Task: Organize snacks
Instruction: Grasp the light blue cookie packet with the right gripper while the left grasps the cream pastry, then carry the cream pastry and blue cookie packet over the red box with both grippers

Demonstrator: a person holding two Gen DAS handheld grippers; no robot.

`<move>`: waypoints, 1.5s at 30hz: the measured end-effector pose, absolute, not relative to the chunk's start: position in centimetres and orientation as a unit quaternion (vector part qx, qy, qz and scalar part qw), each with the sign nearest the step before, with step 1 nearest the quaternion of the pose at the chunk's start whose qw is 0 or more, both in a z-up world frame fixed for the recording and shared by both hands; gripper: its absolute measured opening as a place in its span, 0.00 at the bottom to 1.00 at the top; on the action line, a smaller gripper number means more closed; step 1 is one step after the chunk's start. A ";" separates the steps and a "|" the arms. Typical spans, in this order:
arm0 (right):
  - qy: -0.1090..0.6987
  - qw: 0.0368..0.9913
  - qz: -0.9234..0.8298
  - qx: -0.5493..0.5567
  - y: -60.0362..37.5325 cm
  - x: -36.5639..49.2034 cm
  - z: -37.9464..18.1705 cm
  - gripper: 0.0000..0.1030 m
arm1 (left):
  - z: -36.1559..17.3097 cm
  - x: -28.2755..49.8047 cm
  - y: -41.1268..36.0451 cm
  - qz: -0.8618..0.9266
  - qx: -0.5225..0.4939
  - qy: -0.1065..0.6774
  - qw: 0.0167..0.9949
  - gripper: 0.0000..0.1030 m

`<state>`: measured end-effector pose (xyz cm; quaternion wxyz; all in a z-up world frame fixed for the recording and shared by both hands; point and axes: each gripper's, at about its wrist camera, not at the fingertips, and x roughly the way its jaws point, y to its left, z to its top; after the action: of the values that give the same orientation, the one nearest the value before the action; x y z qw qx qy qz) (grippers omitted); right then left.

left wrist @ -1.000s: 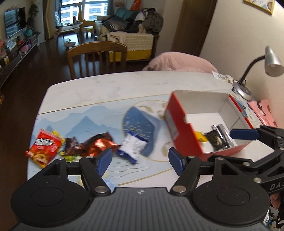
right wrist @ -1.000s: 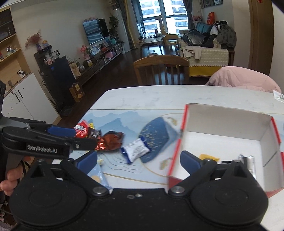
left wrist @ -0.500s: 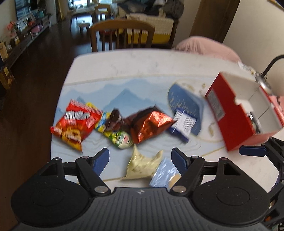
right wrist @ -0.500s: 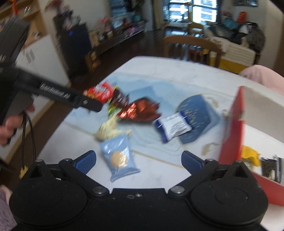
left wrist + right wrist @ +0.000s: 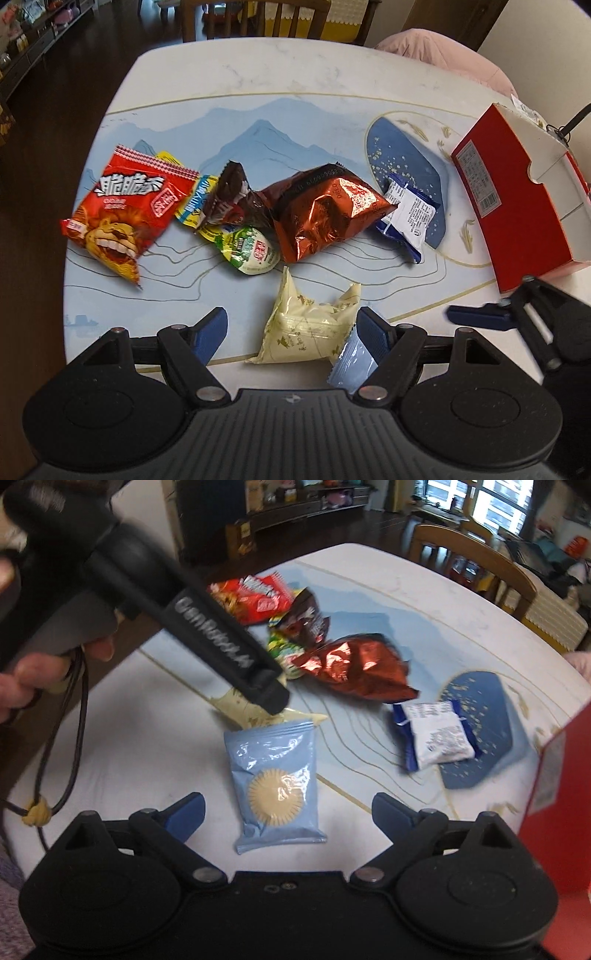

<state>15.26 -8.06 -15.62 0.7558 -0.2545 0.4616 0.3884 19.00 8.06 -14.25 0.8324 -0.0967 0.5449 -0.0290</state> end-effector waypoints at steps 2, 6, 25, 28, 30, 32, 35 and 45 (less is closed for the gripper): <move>0.459 0.752 0.390 -0.266 -7.3 15.2 -16.3 0.84 | -14.4 19.2 8.0 -0.030 -0.097 0.546 0.832 0.75; 0.455 0.750 0.395 -0.274 -6.7 15.1 -16.7 0.79 | -14.6 19.4 8.1 -0.033 -0.102 0.550 0.828 0.75; 0.486 0.753 0.367 -0.249 -10.1 16.4 -16.6 0.45 | -16.6 19.8 6.4 -0.064 -0.086 0.567 0.817 0.75; 0.490 0.757 0.357 -0.245 -11.4 16.1 -16.3 0.45 | -17.1 19.9 5.8 -0.061 -0.070 0.570 0.817 0.74; 0.488 0.760 0.353 -0.243 -12.0 15.8 -16.0 0.45 | -17.3 19.9 5.5 -0.058 -0.062 0.569 0.818 0.74; 0.487 0.764 0.350 -0.238 -12.3 15.4 -15.8 0.45 | -17.5 20.0 5.2 -0.055 -0.055 0.569 0.818 0.74; 0.484 0.771 0.345 -0.227 -12.9 15.3 -15.4 0.45 | -17.6 20.0 4.9 -0.048 -0.047 0.570 0.819 0.69; 0.476 0.795 0.326 -0.188 -14.8 15.0 -13.5 0.44 | -16.8 19.3 4.3 -0.035 -0.047 0.565 0.823 0.53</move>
<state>14.97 -14.78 -13.51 0.7950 -0.1882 0.4757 0.3260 19.31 4.31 -16.84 0.8228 -0.0470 0.5652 -0.0351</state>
